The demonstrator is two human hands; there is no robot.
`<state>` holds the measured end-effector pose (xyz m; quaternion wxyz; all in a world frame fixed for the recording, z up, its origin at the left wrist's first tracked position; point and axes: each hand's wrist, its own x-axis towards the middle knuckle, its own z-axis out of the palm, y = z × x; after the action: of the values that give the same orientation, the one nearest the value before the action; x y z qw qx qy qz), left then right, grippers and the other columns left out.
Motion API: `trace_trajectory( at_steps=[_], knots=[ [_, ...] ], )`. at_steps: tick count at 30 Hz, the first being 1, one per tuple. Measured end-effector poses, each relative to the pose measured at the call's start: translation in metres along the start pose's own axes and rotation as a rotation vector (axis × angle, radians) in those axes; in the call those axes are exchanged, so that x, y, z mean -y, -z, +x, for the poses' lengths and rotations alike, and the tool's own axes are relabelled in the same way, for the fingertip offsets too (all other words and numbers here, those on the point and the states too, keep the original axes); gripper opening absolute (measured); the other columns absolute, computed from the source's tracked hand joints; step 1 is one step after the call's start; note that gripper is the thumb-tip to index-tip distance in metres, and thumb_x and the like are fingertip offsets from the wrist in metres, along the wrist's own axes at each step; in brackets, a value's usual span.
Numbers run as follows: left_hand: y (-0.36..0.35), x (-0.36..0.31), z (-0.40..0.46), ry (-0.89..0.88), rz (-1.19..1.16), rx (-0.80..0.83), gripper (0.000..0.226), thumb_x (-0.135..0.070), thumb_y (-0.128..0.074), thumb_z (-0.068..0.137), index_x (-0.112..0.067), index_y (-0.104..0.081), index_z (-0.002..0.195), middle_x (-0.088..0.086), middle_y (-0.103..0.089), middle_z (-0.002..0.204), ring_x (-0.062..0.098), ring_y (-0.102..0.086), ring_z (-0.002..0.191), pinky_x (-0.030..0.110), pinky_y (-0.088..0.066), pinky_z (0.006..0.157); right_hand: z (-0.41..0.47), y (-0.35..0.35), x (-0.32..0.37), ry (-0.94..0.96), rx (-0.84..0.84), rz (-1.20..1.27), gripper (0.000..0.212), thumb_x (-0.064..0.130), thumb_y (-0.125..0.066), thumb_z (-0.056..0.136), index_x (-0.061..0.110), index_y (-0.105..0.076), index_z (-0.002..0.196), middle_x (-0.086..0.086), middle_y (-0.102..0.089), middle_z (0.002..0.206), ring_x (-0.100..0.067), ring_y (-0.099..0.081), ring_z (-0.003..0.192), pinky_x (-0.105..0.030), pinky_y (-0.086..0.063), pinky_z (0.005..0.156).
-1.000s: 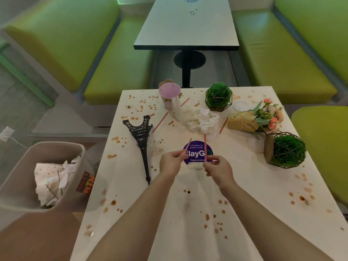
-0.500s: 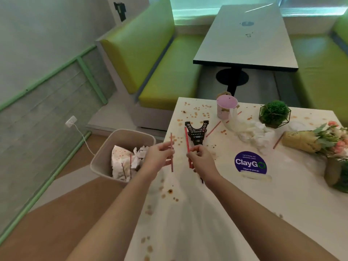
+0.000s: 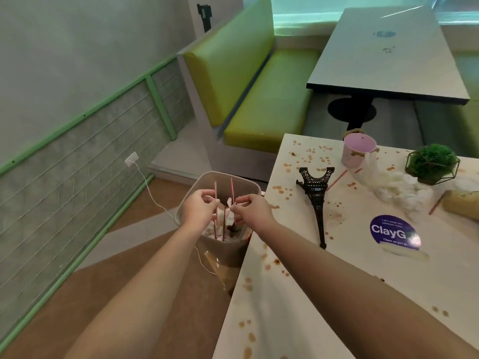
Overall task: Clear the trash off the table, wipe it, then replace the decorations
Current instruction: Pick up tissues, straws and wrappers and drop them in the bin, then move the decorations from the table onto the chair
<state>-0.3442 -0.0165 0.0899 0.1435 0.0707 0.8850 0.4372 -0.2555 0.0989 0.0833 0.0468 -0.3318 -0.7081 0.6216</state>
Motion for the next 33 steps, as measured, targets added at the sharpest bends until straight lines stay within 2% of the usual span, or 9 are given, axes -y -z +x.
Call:
trace_trajectory(
  at_steps=[3,5,7,9,16,24,28,30,33],
  knots=[
    [-0.003,0.003,-0.002,-0.026,0.198,0.029,0.034,-0.04,-0.065,0.091,-0.024,-0.068,0.12,-0.006,-0.072,0.111,0.017,-0.068,0.098,0.027,-0.051,0.083,-0.001,0.002,-0.009,-0.034,0.004,0.002,0.026,0.025,-0.072,0.088,0.014,-0.067,0.111,0.002,-0.065,0.11,-0.02,-0.067,0.098,-0.038,-0.058,0.086],
    [-0.01,0.0,-0.005,-0.05,0.223,0.052,0.035,-0.045,-0.061,0.092,-0.027,-0.068,0.122,-0.008,-0.069,0.117,0.015,-0.063,0.106,0.027,-0.047,0.081,-0.007,0.014,-0.013,-0.034,-0.02,0.013,0.023,0.024,-0.07,0.09,0.016,-0.067,0.111,0.001,-0.066,0.108,-0.018,-0.066,0.093,-0.031,-0.059,0.08],
    [-0.023,-0.009,-0.011,-0.083,0.167,0.093,0.032,-0.043,-0.059,0.094,-0.027,-0.067,0.12,-0.01,-0.069,0.114,0.012,-0.061,0.102,0.027,-0.046,0.079,-0.011,0.033,-0.017,-0.032,-0.051,0.04,0.02,0.021,-0.067,0.092,0.014,-0.067,0.111,-0.001,-0.066,0.099,-0.015,-0.064,0.079,-0.025,-0.057,0.069],
    [-0.041,-0.021,-0.016,-0.136,0.146,0.144,0.028,-0.043,-0.057,0.095,-0.028,-0.067,0.116,-0.012,-0.069,0.11,0.011,-0.061,0.101,0.03,-0.049,0.082,-0.015,0.056,-0.021,-0.036,-0.101,0.065,0.017,0.018,-0.064,0.093,0.012,-0.068,0.108,-0.003,-0.067,0.093,-0.015,-0.06,0.07,-0.027,-0.054,0.065],
    [-0.13,-0.078,-0.047,-0.293,0.14,0.373,0.027,-0.044,-0.057,0.094,-0.025,-0.067,0.11,-0.006,-0.07,0.103,0.014,-0.064,0.095,0.034,-0.051,0.084,-0.037,0.14,-0.042,-0.069,-0.315,0.139,0.012,0.015,-0.061,0.092,0.01,-0.069,0.1,-0.001,-0.065,0.08,-0.014,-0.054,0.06,-0.024,-0.044,0.054],
    [-0.226,-0.118,-0.104,-0.339,0.155,0.568,0.026,-0.042,-0.058,0.094,-0.023,-0.069,0.106,-0.005,-0.071,0.098,0.013,-0.063,0.084,0.027,-0.047,0.068,-0.079,0.265,-0.108,-0.165,-0.616,0.219,0.011,0.022,-0.06,0.093,0.012,-0.066,0.091,-0.005,-0.068,0.087,-0.02,-0.058,0.072,-0.03,-0.047,0.063],
    [-0.28,-0.134,-0.139,-0.35,0.203,0.656,0.024,-0.042,-0.056,0.096,-0.024,-0.067,0.107,-0.005,-0.069,0.098,0.012,-0.062,0.087,0.027,-0.044,0.069,-0.098,0.328,-0.144,-0.224,-0.76,0.186,0.016,0.027,-0.06,0.093,0.013,-0.068,0.095,-0.007,-0.07,0.098,-0.02,-0.058,0.08,-0.037,-0.049,0.074],
    [-0.31,-0.145,-0.157,-0.361,0.225,0.705,0.024,-0.042,-0.056,0.096,-0.025,-0.067,0.108,-0.005,-0.068,0.1,0.014,-0.062,0.09,0.027,-0.042,0.071,-0.109,0.36,-0.159,-0.251,-0.823,0.162,0.019,0.028,-0.061,0.093,0.012,-0.068,0.099,-0.005,-0.067,0.097,-0.02,-0.057,0.082,-0.033,-0.049,0.071],
    [-0.355,-0.162,-0.186,-0.381,0.231,0.8,0.029,-0.041,-0.055,0.097,-0.024,-0.068,0.115,-0.008,-0.066,0.102,0.012,-0.061,0.095,0.025,-0.041,0.074,-0.123,0.409,-0.18,-0.27,-0.877,0.119,0.013,0.025,-0.061,0.093,0.012,-0.066,0.095,-0.004,-0.063,0.092,-0.021,-0.057,0.083,-0.026,-0.04,0.054]
  ],
)
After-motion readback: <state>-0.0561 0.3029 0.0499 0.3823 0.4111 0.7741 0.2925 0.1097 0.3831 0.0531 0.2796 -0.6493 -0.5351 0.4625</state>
